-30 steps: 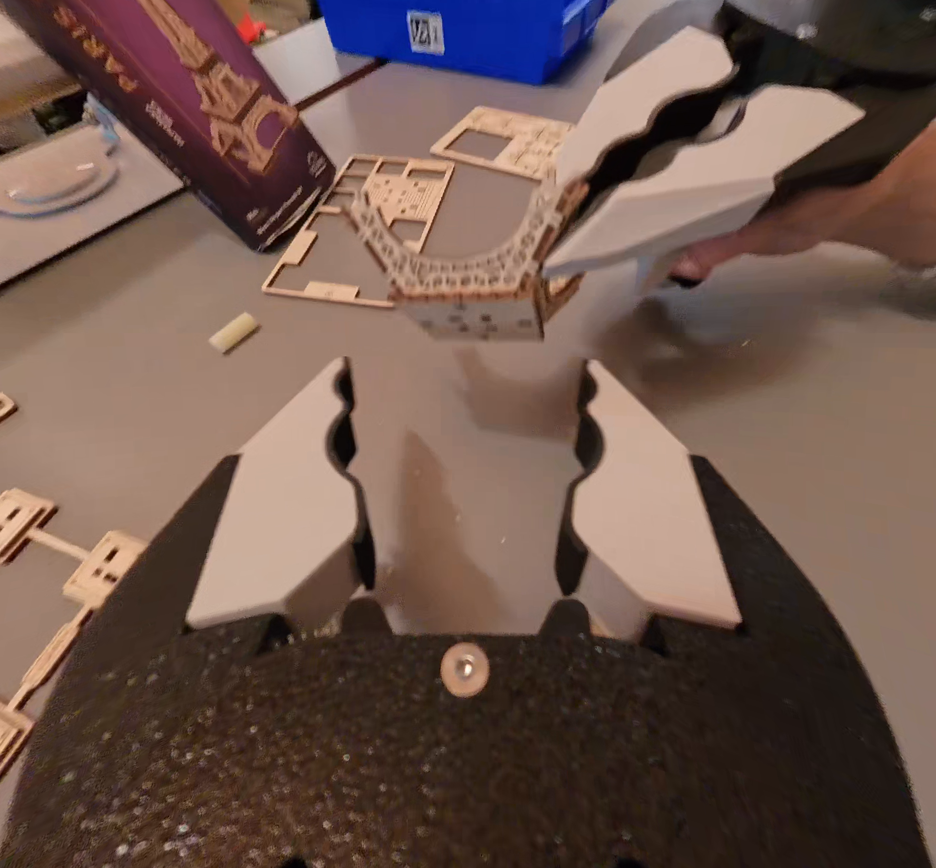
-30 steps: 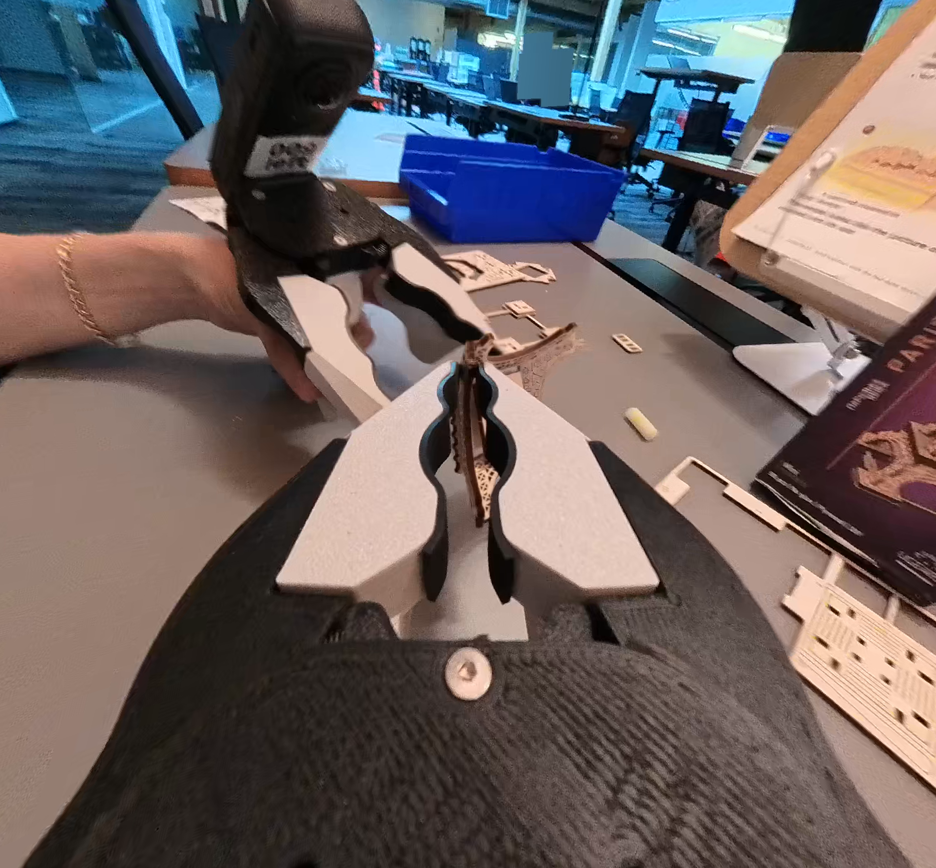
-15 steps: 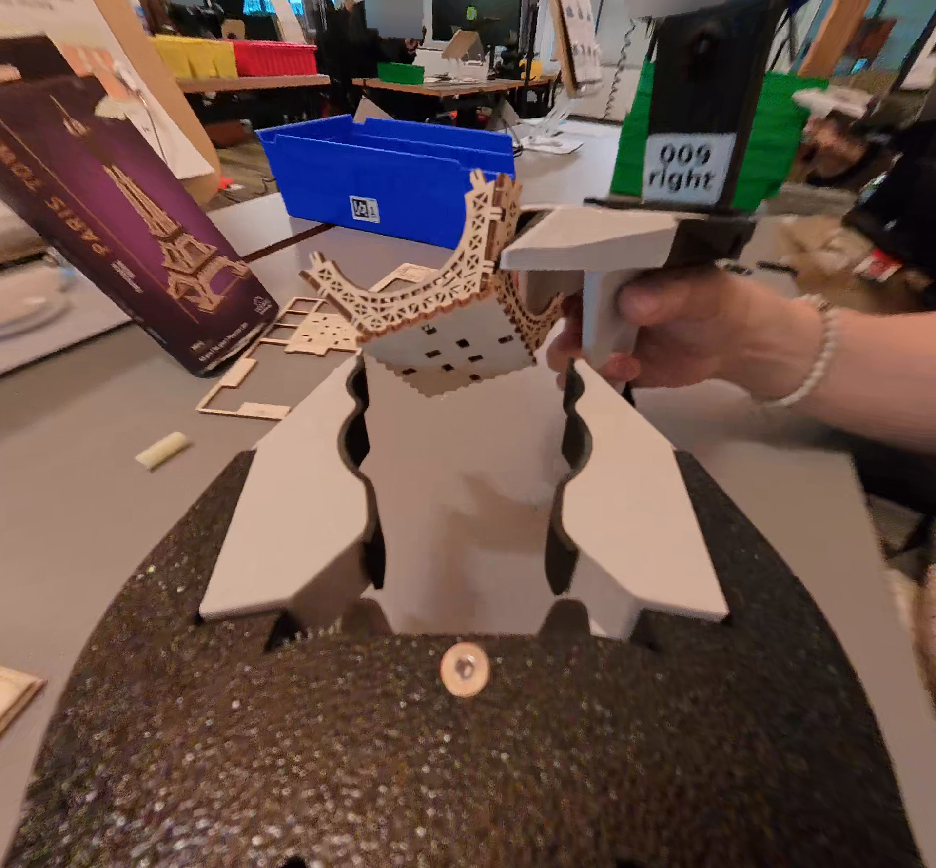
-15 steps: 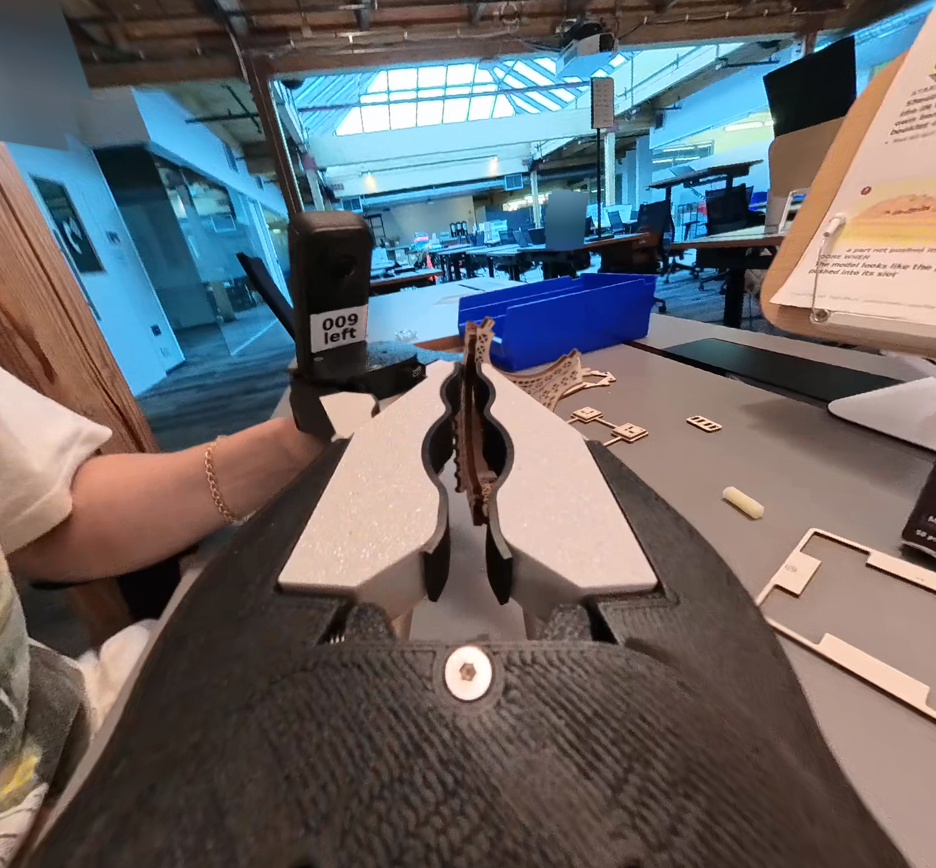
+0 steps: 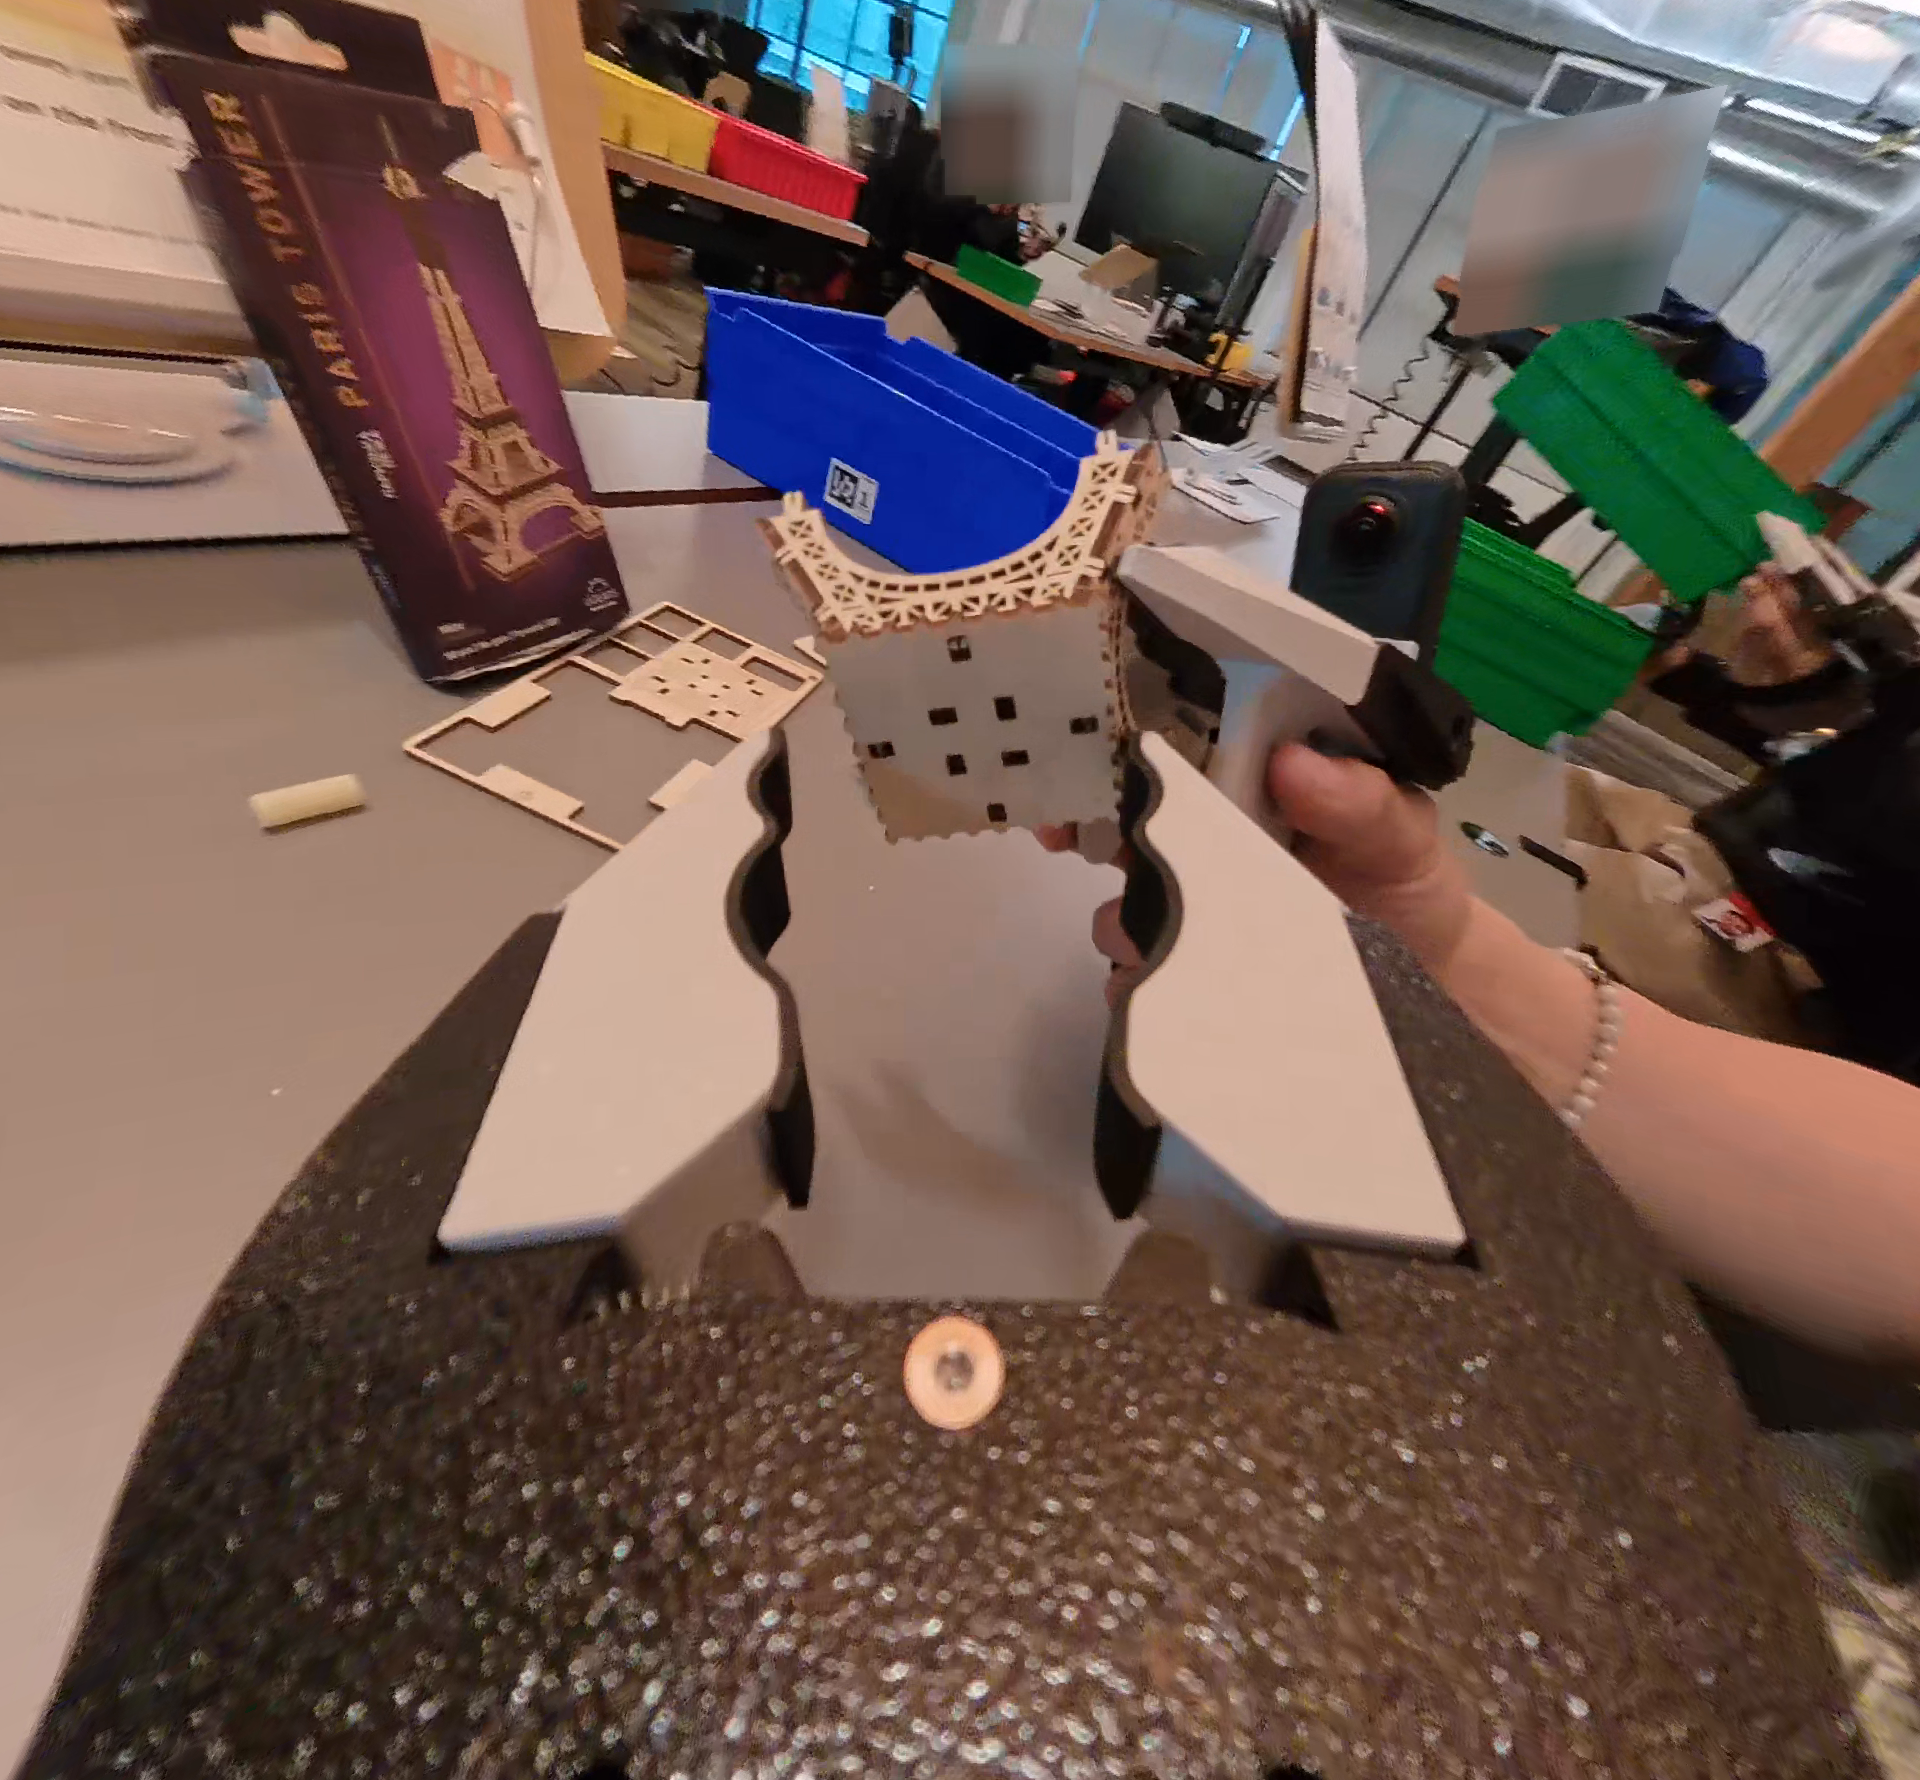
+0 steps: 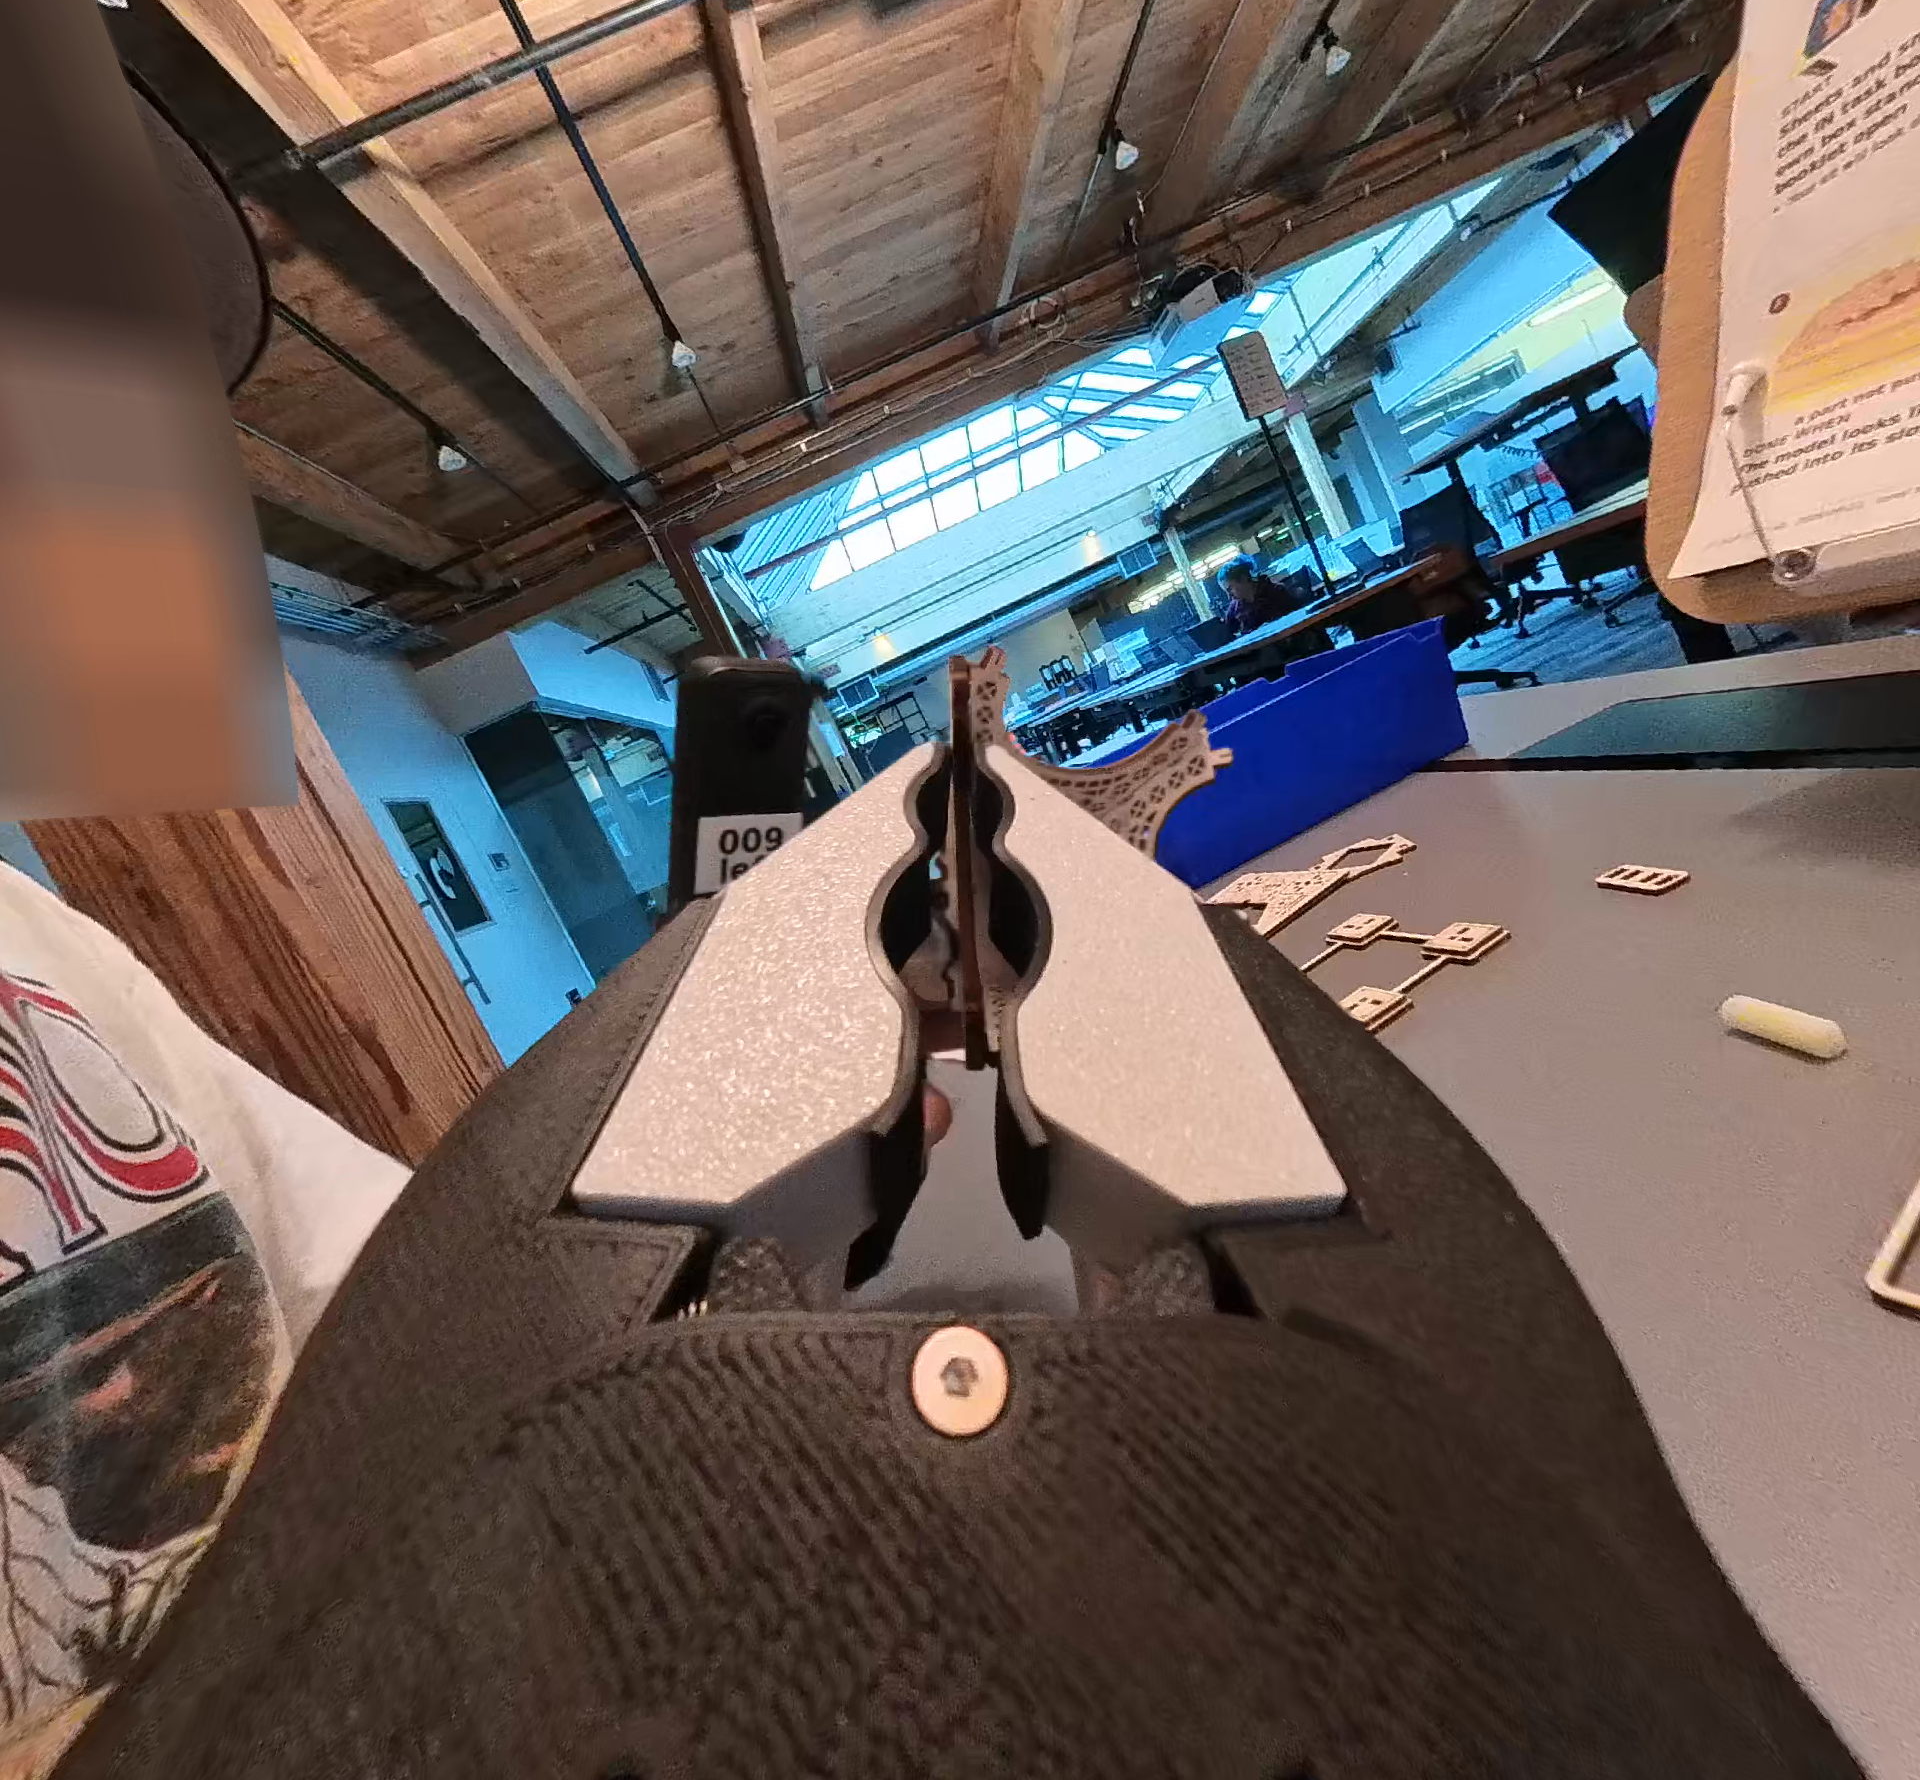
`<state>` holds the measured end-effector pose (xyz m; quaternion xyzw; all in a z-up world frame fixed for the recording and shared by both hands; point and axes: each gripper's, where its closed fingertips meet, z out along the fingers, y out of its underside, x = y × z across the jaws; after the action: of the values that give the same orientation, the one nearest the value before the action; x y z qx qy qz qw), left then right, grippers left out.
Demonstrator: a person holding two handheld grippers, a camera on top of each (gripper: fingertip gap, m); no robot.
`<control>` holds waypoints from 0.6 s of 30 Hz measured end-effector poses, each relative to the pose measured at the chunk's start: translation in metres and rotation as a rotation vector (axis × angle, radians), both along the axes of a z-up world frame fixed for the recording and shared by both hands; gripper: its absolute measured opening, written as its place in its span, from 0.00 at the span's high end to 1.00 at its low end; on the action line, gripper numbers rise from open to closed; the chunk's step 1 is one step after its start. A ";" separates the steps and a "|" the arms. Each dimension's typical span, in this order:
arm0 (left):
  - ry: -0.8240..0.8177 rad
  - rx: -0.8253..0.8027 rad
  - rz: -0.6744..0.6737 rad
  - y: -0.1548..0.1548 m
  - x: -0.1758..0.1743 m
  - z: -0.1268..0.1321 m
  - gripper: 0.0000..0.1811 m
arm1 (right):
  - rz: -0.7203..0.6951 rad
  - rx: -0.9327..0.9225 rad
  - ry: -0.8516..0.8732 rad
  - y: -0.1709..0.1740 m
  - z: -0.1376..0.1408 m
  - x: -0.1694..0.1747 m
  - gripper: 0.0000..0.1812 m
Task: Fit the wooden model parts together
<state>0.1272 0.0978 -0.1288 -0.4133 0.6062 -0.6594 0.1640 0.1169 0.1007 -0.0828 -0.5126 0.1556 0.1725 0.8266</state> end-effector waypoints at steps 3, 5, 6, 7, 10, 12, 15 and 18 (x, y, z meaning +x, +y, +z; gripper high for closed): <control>0.023 0.022 0.024 -0.001 -0.001 0.000 0.66 | -0.014 0.008 0.009 0.001 0.001 0.001 1.00; 0.031 0.007 0.025 -0.004 -0.002 0.003 0.66 | 0.005 0.023 0.023 0.002 0.001 0.000 1.00; 0.042 -0.005 0.024 -0.006 -0.002 0.004 0.67 | 0.013 0.037 0.038 0.002 0.002 -0.001 1.00; 0.054 -0.016 0.024 -0.007 -0.002 0.004 0.69 | 0.010 0.045 0.052 0.002 0.002 0.000 1.00; 0.092 -0.042 0.044 -0.010 -0.001 0.004 0.70 | -0.018 0.070 0.073 -0.001 0.002 0.004 1.00; 0.103 -0.058 0.060 -0.012 0.000 0.004 0.70 | -0.024 0.081 0.084 -0.003 0.002 0.006 1.00; 0.096 -0.075 0.071 -0.013 0.002 0.004 0.70 | -0.044 0.086 0.082 -0.005 0.001 0.007 1.00; 0.057 -0.067 0.079 -0.010 0.002 0.005 0.71 | -0.052 0.050 0.034 -0.006 0.000 0.006 0.99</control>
<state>0.1294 0.0874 -0.1234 -0.4607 0.5716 -0.6602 0.1586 0.1226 0.0951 -0.0824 -0.4847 0.1786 0.1637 0.8404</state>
